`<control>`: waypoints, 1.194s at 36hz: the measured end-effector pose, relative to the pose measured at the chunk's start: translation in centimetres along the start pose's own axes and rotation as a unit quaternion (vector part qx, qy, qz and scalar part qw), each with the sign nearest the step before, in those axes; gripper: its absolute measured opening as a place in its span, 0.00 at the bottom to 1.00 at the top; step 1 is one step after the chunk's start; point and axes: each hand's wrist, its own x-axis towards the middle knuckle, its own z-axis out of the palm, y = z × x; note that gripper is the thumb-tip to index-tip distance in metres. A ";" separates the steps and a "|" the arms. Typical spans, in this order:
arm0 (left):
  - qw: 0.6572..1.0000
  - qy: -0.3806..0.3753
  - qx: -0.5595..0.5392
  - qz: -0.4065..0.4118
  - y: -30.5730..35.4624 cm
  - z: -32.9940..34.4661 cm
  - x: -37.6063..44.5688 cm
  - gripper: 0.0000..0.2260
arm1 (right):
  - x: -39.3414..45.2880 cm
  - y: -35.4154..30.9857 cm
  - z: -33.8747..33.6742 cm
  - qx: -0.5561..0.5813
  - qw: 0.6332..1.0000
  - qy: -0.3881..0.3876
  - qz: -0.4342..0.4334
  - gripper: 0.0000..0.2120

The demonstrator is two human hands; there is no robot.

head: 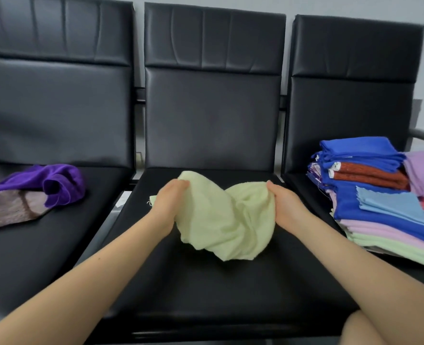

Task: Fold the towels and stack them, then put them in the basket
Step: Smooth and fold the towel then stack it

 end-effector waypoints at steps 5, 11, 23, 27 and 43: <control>0.995 0.082 -0.033 0.034 0.9 -2.0 -0.1 0.05 | -1.5 -1.2 -0.8 0.109 0.994 -0.003 0.017 0.10; 0.989 0.104 0.081 0.067 0.4 -4.8 -0.2 0.12 | -2.2 -2.1 -1.9 -0.107 0.986 0.124 -0.015 0.10; 0.945 0.032 0.319 0.070 -2.3 -8.0 -1.4 0.12 | -3.2 0.8 -1.5 -0.595 0.783 -0.029 -0.182 0.08; 0.945 -0.003 0.321 0.063 -1.9 -9.0 -1.3 0.09 | -3.0 1.2 2.7 -0.506 0.825 -0.070 -0.240 0.10; 0.953 -0.050 0.275 0.118 -3.4 -11.0 -2.8 0.07 | -2.5 2.3 9.9 -0.214 0.961 -0.147 -0.093 0.12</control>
